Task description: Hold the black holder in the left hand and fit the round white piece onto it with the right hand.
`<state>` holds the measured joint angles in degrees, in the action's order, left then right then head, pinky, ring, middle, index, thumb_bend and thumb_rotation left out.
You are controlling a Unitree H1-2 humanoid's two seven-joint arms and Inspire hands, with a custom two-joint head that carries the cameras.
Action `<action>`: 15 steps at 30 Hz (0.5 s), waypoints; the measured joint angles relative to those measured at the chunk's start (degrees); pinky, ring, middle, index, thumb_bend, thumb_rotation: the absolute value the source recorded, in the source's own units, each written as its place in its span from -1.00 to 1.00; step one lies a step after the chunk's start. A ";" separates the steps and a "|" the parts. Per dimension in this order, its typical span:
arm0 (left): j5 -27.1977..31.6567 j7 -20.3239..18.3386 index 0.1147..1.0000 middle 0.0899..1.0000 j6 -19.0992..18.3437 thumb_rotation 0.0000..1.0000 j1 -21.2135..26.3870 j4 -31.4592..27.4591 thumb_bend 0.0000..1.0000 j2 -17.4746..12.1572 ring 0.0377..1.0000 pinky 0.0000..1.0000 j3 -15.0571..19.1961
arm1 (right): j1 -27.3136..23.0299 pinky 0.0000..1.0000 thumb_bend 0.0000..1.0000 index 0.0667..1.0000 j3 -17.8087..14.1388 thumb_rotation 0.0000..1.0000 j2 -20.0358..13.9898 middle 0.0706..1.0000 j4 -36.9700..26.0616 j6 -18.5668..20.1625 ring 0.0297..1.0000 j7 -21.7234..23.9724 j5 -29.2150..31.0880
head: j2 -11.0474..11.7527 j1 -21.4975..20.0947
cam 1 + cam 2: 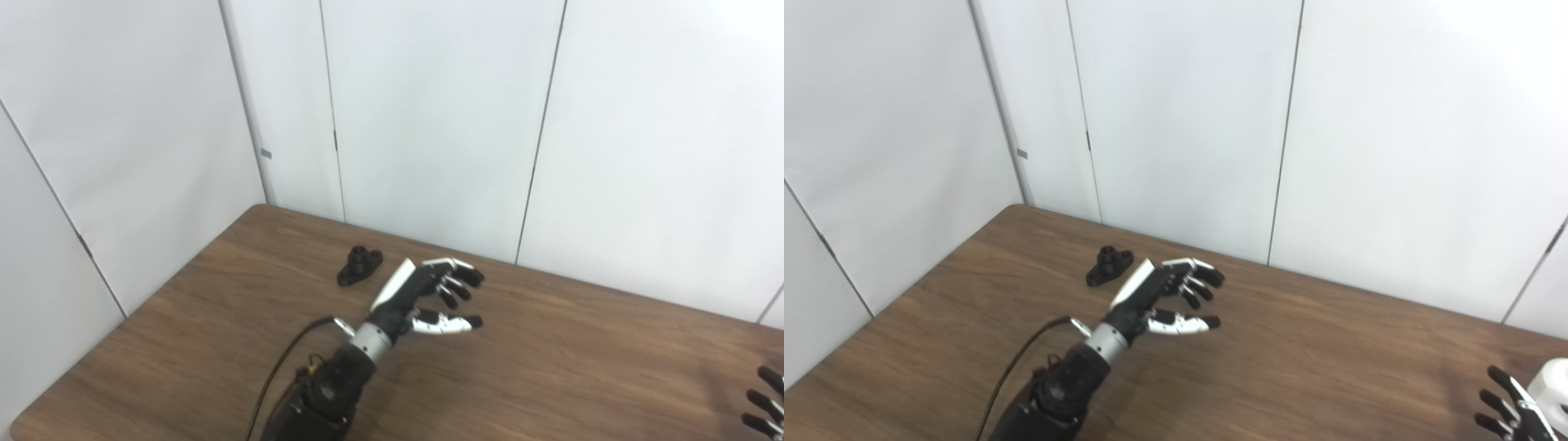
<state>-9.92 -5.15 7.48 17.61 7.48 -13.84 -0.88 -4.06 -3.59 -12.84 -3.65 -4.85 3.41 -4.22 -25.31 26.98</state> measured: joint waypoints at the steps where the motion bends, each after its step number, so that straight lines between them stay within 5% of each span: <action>1: -0.05 -0.02 0.24 0.34 -0.11 -1.00 0.00 0.00 0.47 -0.36 0.25 0.07 0.13 | -0.01 0.58 0.30 0.77 -0.04 -0.98 0.00 0.91 0.00 0.00 0.75 0.04 0.11 | 0.00 0.00; 9: -2.43 1.30 0.34 0.47 -2.27 -1.00 0.95 -2.04 0.47 -3.74 0.43 0.25 4.09 | 0.00 0.55 0.28 0.77 -0.19 -0.99 -0.02 0.90 0.00 0.07 0.73 0.08 0.17 | -0.35 0.00; 15: -10.47 7.44 0.40 0.65 -3.78 -1.00 2.86 -4.31 0.47 -5.35 0.62 0.39 6.34 | 0.00 0.56 0.28 0.77 -0.28 -0.96 -0.01 0.91 0.00 0.08 0.72 0.15 0.34 | -0.62 0.09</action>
<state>-20.39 2.29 3.70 20.47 3.18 -19.19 5.45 -4.06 -3.87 -12.85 -3.65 -4.77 3.56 -3.88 -25.93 27.07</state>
